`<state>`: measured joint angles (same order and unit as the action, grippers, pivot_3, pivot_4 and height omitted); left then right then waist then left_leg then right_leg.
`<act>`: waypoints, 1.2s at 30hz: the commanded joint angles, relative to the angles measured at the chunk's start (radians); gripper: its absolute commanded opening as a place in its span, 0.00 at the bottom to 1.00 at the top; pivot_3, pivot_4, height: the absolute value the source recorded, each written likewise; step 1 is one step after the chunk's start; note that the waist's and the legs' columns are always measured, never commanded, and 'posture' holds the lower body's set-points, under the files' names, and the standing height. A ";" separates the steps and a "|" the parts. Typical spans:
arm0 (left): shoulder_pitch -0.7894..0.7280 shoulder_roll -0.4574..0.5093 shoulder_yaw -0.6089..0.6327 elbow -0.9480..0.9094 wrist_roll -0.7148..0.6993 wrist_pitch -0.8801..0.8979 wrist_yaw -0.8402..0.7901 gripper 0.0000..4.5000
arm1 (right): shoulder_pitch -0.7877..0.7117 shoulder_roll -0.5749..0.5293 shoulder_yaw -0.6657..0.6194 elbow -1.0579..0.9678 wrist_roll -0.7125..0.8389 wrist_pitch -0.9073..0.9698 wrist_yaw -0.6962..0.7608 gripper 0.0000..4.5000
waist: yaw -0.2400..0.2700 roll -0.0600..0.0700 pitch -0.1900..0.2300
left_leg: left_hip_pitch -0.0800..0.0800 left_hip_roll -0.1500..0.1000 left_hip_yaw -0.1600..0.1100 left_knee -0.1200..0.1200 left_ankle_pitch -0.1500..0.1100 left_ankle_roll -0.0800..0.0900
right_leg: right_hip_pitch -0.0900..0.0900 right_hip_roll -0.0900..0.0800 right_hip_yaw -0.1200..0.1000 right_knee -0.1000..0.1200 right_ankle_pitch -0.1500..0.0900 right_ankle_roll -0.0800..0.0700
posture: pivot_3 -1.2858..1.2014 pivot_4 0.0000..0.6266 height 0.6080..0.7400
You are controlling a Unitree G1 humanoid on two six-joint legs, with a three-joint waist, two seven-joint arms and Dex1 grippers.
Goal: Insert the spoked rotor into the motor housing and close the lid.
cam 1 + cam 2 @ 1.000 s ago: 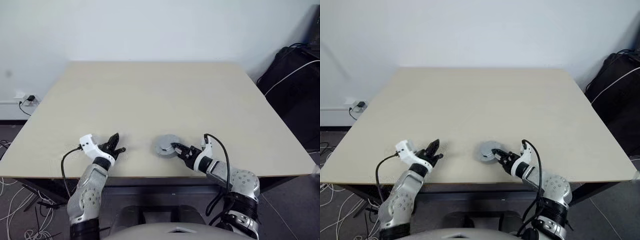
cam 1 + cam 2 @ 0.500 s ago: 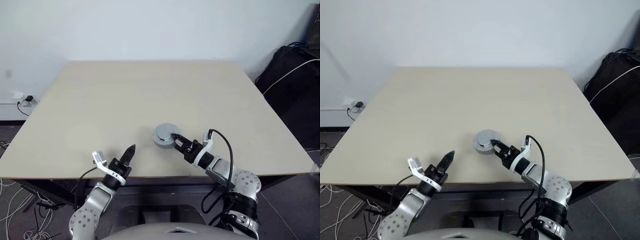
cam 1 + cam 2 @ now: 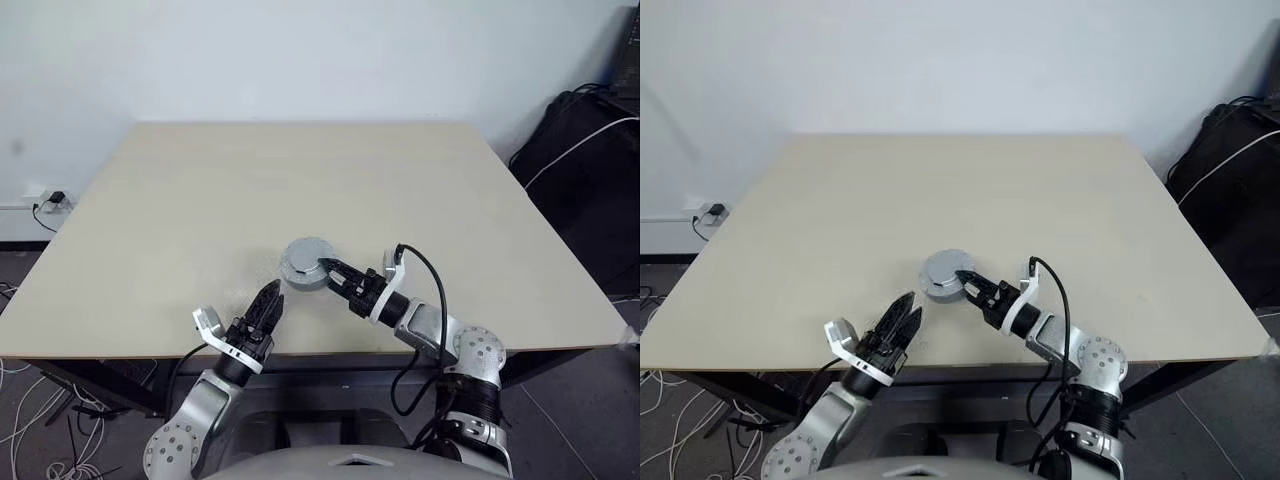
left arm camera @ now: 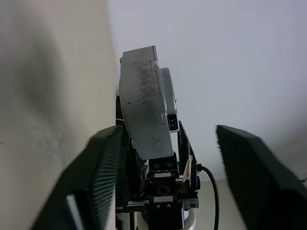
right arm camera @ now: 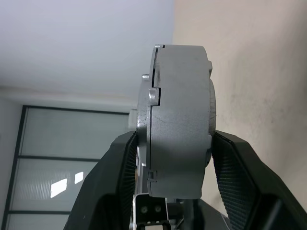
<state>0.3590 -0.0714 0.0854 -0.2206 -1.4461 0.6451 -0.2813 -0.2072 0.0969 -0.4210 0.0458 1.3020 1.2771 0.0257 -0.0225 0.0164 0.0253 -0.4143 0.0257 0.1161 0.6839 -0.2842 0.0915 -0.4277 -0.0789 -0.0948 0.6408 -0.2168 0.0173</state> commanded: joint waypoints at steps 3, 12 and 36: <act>-0.014 -0.109 -0.049 0.005 -0.040 -0.012 0.008 0.99 | -0.005 0.011 0.028 -0.037 0.100 -0.006 -0.006 0.46 | 0.000 0.000 0.000 | 0.000 0.000 0.000 0.000 0.000 0.000 | 0.000 0.000 0.000 0.000 0.000 0.000 | 0.52 0.00 1.00; -0.021 -0.109 -0.068 0.021 -0.070 -0.020 -0.001 0.99 | 0.027 -0.037 0.087 -0.050 0.185 0.031 -0.032 0.46 | -0.001 0.000 0.000 | 0.000 0.000 0.000 0.000 0.000 0.000 | 0.000 0.000 0.000 0.000 0.000 0.000 | 0.52 0.00 1.00; -0.026 -0.102 -0.098 0.047 -0.087 -0.026 -0.023 0.73 | 0.083 -0.183 0.268 -0.084 0.402 -0.044 -0.088 0.46 | 0.001 -0.001 0.000 | 0.000 0.000 0.000 0.000 0.001 0.003 | 0.000 0.000 0.000 -0.001 -0.001 0.001 | 0.52 0.00 1.00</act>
<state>0.3448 -0.0659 0.0208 -0.1653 -1.5131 0.6200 -0.2881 -0.1086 -0.0909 -0.1544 0.0229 1.6400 1.2493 -0.0740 -0.0219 0.0157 0.0254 -0.4140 0.0258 0.1161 0.6843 -0.2828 0.0947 -0.4275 -0.0786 -0.0948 0.6402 -0.2173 0.0185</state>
